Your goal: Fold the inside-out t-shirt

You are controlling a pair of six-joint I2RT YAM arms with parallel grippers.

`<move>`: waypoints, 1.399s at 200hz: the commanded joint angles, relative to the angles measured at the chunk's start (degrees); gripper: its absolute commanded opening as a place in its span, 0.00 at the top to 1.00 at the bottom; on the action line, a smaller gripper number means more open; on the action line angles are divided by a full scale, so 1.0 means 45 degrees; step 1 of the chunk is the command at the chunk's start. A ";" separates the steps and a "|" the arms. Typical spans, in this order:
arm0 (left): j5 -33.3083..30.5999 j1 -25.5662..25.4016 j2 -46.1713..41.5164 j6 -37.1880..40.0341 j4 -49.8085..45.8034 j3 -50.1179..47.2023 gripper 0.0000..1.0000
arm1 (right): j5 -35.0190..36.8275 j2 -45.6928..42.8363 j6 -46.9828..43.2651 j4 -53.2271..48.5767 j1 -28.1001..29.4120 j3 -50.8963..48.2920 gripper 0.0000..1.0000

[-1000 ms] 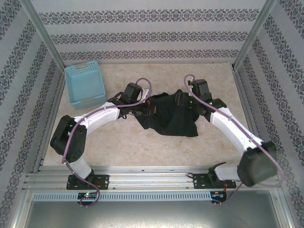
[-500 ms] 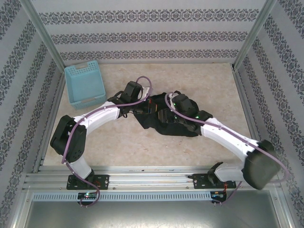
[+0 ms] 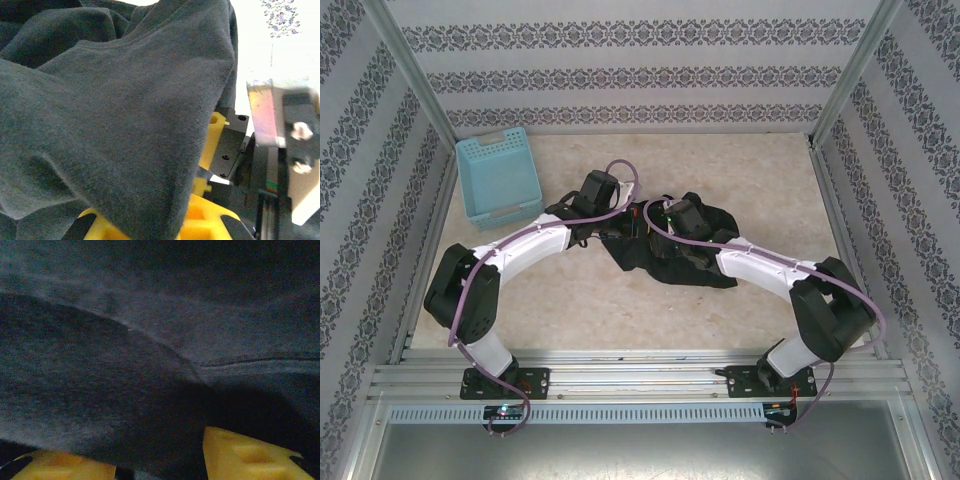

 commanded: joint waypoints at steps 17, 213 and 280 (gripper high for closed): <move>0.0070 0.0034 -0.0417 -0.0024 0.0225 0.0298 1.00 | 0.0918 0.0211 -0.0246 0.0256 -0.0206 0.0041 0.70; -0.3911 -0.1031 -0.1835 0.2003 -0.1783 -0.0063 0.39 | -0.4337 -0.5848 0.3138 0.0337 -0.2211 -0.1291 1.00; -0.3728 -0.2071 -0.1147 0.1958 -0.0270 -0.0266 0.39 | -0.4833 -0.6273 0.3015 0.0333 -0.2042 -0.1370 1.00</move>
